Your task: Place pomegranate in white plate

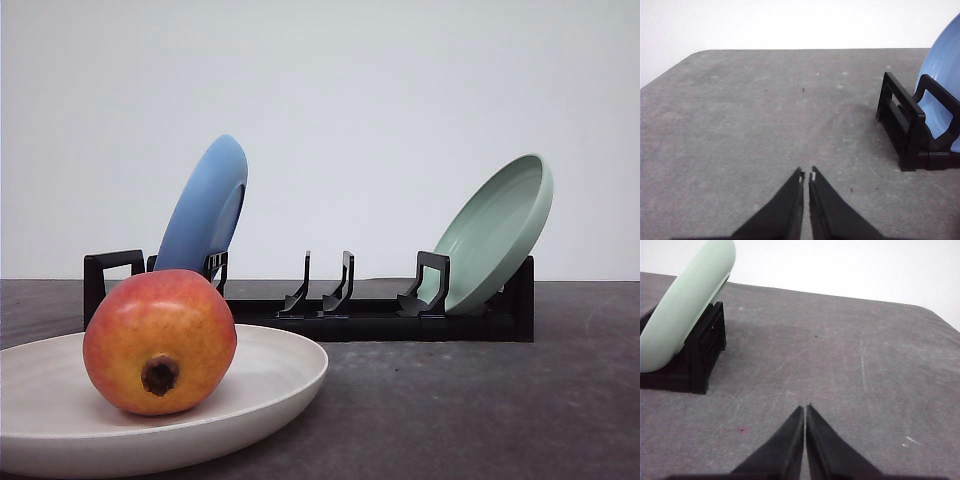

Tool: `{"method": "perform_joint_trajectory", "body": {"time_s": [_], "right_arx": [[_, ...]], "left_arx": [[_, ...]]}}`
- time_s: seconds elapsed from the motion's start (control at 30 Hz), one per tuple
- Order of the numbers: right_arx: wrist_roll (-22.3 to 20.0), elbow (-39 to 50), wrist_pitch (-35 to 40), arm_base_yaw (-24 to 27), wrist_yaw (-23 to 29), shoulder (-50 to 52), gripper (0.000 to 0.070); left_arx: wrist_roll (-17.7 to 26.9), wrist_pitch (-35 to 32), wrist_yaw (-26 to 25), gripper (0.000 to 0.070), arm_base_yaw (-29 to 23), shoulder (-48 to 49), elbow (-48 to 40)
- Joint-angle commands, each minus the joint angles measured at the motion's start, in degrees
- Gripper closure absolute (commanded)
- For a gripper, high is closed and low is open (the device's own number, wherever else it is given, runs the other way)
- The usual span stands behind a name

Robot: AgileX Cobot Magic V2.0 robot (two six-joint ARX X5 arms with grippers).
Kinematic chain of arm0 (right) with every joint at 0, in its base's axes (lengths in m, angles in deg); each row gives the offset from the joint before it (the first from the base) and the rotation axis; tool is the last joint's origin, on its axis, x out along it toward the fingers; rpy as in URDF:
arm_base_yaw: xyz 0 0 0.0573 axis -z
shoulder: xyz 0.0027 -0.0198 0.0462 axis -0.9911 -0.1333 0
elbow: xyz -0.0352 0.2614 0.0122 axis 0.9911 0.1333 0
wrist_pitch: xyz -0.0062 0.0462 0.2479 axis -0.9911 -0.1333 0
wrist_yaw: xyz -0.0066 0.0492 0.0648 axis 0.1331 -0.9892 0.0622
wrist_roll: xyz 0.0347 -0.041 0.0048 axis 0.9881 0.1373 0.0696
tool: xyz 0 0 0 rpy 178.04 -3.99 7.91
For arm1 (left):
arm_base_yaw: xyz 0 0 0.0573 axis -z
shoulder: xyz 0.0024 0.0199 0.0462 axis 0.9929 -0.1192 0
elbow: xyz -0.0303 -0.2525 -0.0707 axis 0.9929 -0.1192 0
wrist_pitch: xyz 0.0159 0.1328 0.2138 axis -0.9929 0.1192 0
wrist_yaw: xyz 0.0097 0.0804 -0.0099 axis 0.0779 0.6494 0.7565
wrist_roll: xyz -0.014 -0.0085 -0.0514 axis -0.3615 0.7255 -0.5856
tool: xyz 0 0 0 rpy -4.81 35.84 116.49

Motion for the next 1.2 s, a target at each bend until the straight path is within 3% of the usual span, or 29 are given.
{"method": "perform_joint_trajectory", "body": {"time_s": [0.0, 1.17], "right_arx": [[0.7, 0.3, 0.5, 0.1, -0.2, 0.0, 0.0699], [0.7, 0.3, 0.5, 0.1, -0.2, 0.0, 0.0699]], "left_arx": [[-0.5, 0.2, -0.2, 0.07, -0.2, 0.1, -0.6], [-0.4, 0.2, -0.2, 0.07, -0.1, 0.1, -0.6]]}}
